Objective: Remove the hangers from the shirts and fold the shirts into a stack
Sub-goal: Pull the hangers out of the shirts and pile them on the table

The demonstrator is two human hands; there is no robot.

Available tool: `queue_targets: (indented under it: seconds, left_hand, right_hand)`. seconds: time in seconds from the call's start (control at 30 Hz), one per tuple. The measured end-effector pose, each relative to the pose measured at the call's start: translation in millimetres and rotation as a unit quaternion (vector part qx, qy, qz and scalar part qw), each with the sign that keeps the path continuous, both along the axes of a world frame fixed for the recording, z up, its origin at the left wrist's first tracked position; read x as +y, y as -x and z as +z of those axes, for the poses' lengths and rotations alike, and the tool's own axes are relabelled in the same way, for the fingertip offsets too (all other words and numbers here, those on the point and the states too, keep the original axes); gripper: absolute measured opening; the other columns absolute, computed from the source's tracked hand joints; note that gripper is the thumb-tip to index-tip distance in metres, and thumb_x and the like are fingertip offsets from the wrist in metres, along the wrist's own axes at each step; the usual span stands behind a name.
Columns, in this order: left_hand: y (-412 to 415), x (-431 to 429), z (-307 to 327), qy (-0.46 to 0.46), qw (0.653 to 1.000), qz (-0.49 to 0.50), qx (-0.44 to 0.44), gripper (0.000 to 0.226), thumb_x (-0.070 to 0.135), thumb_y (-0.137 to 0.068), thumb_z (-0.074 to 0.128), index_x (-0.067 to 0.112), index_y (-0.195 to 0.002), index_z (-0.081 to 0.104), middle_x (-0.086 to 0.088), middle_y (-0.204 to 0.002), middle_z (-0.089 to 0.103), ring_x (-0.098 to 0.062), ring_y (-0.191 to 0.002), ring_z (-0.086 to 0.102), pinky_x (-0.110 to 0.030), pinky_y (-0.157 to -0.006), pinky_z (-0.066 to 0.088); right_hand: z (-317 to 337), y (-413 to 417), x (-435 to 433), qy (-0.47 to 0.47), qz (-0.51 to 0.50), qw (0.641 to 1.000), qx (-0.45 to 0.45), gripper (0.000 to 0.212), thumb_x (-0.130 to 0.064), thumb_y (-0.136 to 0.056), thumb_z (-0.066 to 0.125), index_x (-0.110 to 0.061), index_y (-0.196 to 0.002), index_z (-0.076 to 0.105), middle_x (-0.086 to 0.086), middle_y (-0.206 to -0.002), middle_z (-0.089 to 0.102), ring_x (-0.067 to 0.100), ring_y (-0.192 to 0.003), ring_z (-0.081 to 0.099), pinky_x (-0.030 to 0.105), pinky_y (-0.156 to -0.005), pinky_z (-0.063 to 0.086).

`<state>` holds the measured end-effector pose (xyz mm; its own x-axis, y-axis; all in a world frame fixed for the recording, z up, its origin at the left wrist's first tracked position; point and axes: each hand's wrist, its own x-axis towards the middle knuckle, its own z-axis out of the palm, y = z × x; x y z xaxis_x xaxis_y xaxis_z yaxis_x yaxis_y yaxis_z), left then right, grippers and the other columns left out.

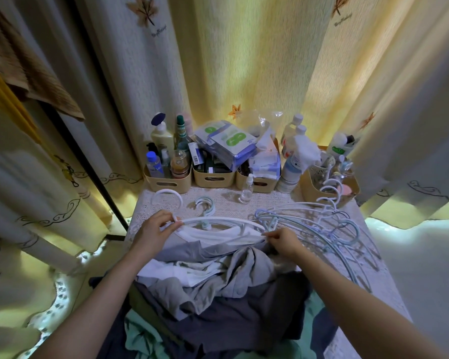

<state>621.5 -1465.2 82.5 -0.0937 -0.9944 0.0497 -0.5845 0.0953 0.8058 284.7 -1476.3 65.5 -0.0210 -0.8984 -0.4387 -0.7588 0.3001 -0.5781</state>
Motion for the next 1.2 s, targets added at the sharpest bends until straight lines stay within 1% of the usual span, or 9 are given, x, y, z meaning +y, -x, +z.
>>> queue_targets:
  seconds: [0.17,0.27,0.4,0.6,0.67,0.73,0.97,1.1,1.2]
  left_hand:
    - [2,2,-6,-0.028,0.999,-0.006,0.024,0.013,0.013,-0.087,0.067,0.014,-0.074,0.065,0.001,-0.077,0.058,-0.012,-0.076,0.056,-0.032,-0.072,0.039]
    - [14,1,-5,-0.033,0.999,-0.012,0.022,0.021,0.015,-0.086,0.068,0.026,-0.069,0.061,0.002,-0.077,0.06,-0.016,-0.079,0.058,-0.033,-0.073,0.041]
    - [20,1,-6,-0.028,0.999,-0.024,0.014,0.024,0.02,-0.085,0.07,0.035,-0.069,0.061,0.011,-0.073,0.061,-0.002,-0.072,0.056,-0.021,-0.066,0.04]
    - [4,5,-16,-0.112,0.993,0.023,0.016,0.028,0.025,-0.079,0.076,0.021,-0.106,0.067,0.005,-0.105,0.065,-0.01,-0.1,0.057,-0.029,-0.087,0.046]
    - [1,11,-19,-0.141,0.99,0.0,0.011,0.016,0.037,-0.078,0.074,0.026,-0.083,0.063,0.012,-0.082,0.057,-0.005,-0.083,0.054,-0.031,-0.076,0.044]
    - [5,20,-23,-0.17,0.983,-0.074,-0.012,0.047,0.047,-0.081,0.068,0.023,-0.057,0.035,0.005,-0.058,0.033,-0.008,-0.057,0.04,-0.03,-0.062,0.032]
    - [14,27,-27,-0.264,0.931,-0.247,-0.042,0.055,0.048,-0.086,0.062,0.016,-0.057,0.029,-0.001,-0.058,0.015,-0.014,-0.05,0.022,-0.029,-0.058,0.019]
    - [20,23,-32,-0.269,0.934,-0.223,-0.08,0.048,0.057,-0.087,0.055,0.017,-0.062,0.043,0.004,-0.059,0.033,-0.011,-0.054,0.038,-0.027,-0.057,0.029]
    - [22,26,-48,-0.234,0.957,-0.14,-0.101,0.025,0.046,-0.09,0.059,0.031,-0.109,0.062,0.009,-0.109,0.06,-0.012,-0.106,0.056,-0.03,-0.091,0.046]
  right_hand:
    - [27,-26,-7,0.167,-0.098,0.975,-0.105,0.035,0.002,-0.09,0.046,-0.007,-0.12,0.06,0.009,-0.113,0.065,0.022,-0.102,0.059,0.033,-0.088,0.048]
    - [53,-66,-9,0.159,0.108,0.969,-0.158,0.033,-0.008,-0.092,0.052,-0.017,-0.123,0.058,0.002,-0.113,0.064,0.016,-0.103,0.059,0.035,-0.091,0.05]
    - [54,-116,-5,0.098,0.3,0.946,-0.068,0.033,-0.028,-0.092,0.06,-0.015,-0.122,0.06,0.007,-0.111,0.068,0.023,-0.096,0.063,0.03,-0.081,0.046]
    - [65,-61,-25,0.165,0.164,0.969,-0.082,0.024,-0.027,-0.09,0.062,-0.013,-0.108,0.071,-0.002,-0.088,0.072,0.015,-0.078,0.064,0.022,-0.068,0.042]
    - [73,-13,-36,0.148,0.11,0.981,-0.056,0.023,-0.027,-0.091,0.059,-0.013,-0.105,0.07,-0.011,-0.079,0.065,0.009,-0.066,0.056,0.016,-0.06,0.041]
    - [77,39,-42,0.128,0.056,0.989,-0.047,0.02,-0.023,-0.093,0.056,-0.012,-0.104,0.069,0.001,-0.087,0.07,0.015,-0.067,0.054,0.022,-0.062,0.043]
    - [55,146,-12,0.149,-0.143,0.977,0.049,0.022,-0.023,-0.095,0.055,-0.013,-0.099,0.074,-0.004,-0.058,0.052,0.018,-0.057,0.043,0.031,-0.054,0.03]
    - [15,145,6,0.061,-0.181,0.979,0.07,0.026,-0.016,-0.097,0.052,-0.002,-0.112,0.068,0.017,-0.098,0.068,0.034,-0.09,0.06,0.033,-0.074,0.04]
    - [3,136,10,0.026,-0.183,0.975,0.12,0.031,-0.013,-0.093,0.054,0.0,-0.121,0.06,0.022,-0.126,0.06,0.038,-0.116,0.054,0.036,-0.094,0.041]
